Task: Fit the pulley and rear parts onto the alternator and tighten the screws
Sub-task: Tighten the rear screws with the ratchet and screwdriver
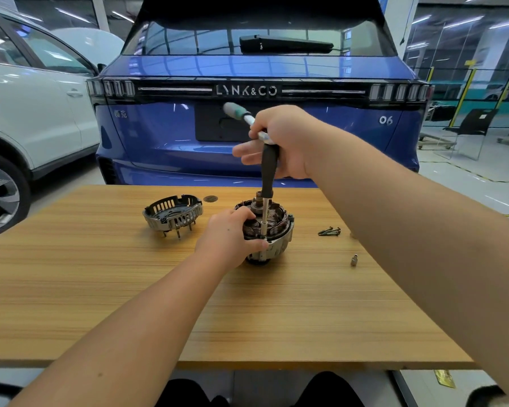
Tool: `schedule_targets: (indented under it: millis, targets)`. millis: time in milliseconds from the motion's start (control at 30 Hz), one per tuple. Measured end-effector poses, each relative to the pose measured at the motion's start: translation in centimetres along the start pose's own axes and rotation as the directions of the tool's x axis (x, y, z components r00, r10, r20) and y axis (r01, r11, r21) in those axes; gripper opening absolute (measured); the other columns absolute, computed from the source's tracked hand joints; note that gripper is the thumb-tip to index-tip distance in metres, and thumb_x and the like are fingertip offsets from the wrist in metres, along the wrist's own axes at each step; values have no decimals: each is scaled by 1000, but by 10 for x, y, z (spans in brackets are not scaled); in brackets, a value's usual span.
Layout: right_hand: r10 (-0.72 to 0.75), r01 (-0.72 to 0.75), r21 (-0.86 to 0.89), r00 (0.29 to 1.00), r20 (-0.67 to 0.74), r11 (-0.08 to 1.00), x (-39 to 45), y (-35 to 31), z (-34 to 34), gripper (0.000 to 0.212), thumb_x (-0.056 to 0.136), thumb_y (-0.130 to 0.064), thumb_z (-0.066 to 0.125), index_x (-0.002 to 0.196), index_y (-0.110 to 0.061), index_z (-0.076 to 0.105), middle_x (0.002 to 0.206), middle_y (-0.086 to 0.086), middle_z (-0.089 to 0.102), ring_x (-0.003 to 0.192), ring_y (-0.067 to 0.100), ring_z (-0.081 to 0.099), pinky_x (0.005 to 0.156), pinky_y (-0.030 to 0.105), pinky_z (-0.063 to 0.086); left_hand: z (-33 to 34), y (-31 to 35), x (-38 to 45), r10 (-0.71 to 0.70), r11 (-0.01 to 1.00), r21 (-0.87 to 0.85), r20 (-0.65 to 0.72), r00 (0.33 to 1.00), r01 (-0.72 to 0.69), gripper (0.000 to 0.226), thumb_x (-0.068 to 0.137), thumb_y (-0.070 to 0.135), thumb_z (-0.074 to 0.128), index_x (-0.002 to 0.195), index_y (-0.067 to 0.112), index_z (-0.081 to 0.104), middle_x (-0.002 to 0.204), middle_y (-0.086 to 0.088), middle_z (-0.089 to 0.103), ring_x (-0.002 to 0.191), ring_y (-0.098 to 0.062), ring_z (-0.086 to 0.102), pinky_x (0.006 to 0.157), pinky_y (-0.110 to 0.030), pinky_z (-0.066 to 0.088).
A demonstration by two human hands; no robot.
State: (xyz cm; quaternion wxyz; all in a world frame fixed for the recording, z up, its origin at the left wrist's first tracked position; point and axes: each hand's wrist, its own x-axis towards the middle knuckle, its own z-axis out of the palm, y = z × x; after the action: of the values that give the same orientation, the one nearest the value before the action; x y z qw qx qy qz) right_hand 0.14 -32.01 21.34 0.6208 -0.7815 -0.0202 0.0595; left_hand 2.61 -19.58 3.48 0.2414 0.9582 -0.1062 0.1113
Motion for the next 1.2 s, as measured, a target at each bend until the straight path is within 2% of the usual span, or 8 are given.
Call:
schedule_targets:
  millis: [133,300,533,667,800,1000,1100,1200]
  targets:
    - [-9,-19,565,999,48,825,9,26,1,11,100,-20,52,109,-14,53,92,3,78,88,22,71,67,33,50,0,1,1,-9,1000,8,-2,1000,9,70,77,57,77,137,35,49,130,8,55,122,-18,46,92,-38,50]
    - [-144,183,714,983,-115,676,16,46,11,11,100,-24,61,107,-16,64,88,-1,76,85,16,67,73,31,51,-2,1,0,-13,1000,-7,7,1000,13,70,77,56,77,137,34,49,130,7,54,122,-18,47,95,-42,52]
    - [-507,565,95,793,-338,820,18,63,6,19,102,-31,56,106,-23,72,93,-13,72,87,0,66,76,20,52,-6,0,5,-23,1000,-6,44,999,24,69,74,58,79,134,36,52,125,8,52,124,-20,43,94,-40,45]
    - [-712,663,-261,665,-224,702,18,61,2,23,103,-25,54,109,-14,74,105,-15,70,95,-10,59,82,4,44,-8,0,6,-17,1000,20,52,999,16,68,74,59,79,132,36,53,125,7,52,123,-22,40,91,-39,41]
    - [-817,643,-616,577,0,455,20,59,-3,21,102,-16,52,114,-7,67,117,3,65,107,19,58,92,36,49,-9,1,5,-7,999,44,46,999,5,67,74,60,78,132,37,53,128,6,52,123,-23,39,89,-37,39]
    - [-740,416,-909,613,276,5,15,42,-6,74,92,-67,10,126,-20,56,107,-2,54,92,19,44,72,35,34,-10,1,1,6,999,39,31,999,-7,66,76,61,77,132,35,53,127,6,53,123,-23,39,92,-37,39]
    - [-695,368,-928,654,299,-53,16,32,-10,54,103,-59,18,120,-25,56,97,-4,48,90,18,38,72,34,28,-8,2,0,4,999,49,25,1000,-5,67,76,62,75,133,36,52,128,5,53,124,-23,39,93,-38,40]
    - [-642,322,-947,722,257,-17,17,18,-8,42,107,-47,28,85,-22,53,78,-4,51,77,22,47,60,32,30,-8,3,0,-1,999,52,18,1000,0,68,76,62,75,134,36,52,129,6,53,124,-23,39,93,-39,41]
